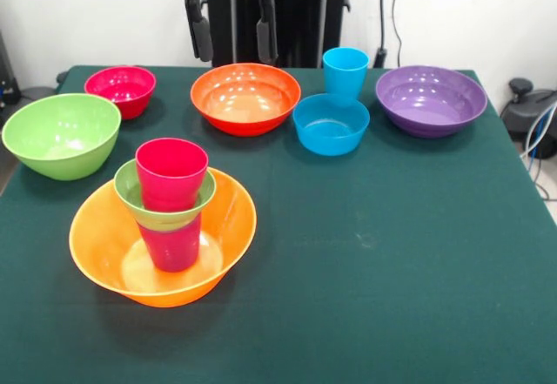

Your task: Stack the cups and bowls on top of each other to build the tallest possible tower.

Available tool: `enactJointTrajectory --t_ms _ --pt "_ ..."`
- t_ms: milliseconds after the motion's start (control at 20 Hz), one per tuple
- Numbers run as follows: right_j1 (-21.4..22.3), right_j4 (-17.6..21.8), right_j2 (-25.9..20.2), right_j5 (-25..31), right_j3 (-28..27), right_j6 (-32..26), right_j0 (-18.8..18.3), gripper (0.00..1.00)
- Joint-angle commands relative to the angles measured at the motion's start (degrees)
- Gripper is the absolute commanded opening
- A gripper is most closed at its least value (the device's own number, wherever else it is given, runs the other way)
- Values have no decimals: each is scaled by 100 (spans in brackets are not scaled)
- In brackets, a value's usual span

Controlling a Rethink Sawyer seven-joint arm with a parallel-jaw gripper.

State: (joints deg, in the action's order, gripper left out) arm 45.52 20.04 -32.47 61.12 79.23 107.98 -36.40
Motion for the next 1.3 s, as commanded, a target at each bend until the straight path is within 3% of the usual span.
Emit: enactJointTrajectory --t_ms 50,450,800,1150,1300 --pt "265 -351 405 -789 427 1241 159 100" --pt "379 -567 552 -937 720 1029 235 100" --pt "838 -962 528 -1502 1807 491 -175 100" --pt "959 -928 527 -1600 2396 82 -451 100" --pt "997 -811 582 -1851 2677 157 -489 100"
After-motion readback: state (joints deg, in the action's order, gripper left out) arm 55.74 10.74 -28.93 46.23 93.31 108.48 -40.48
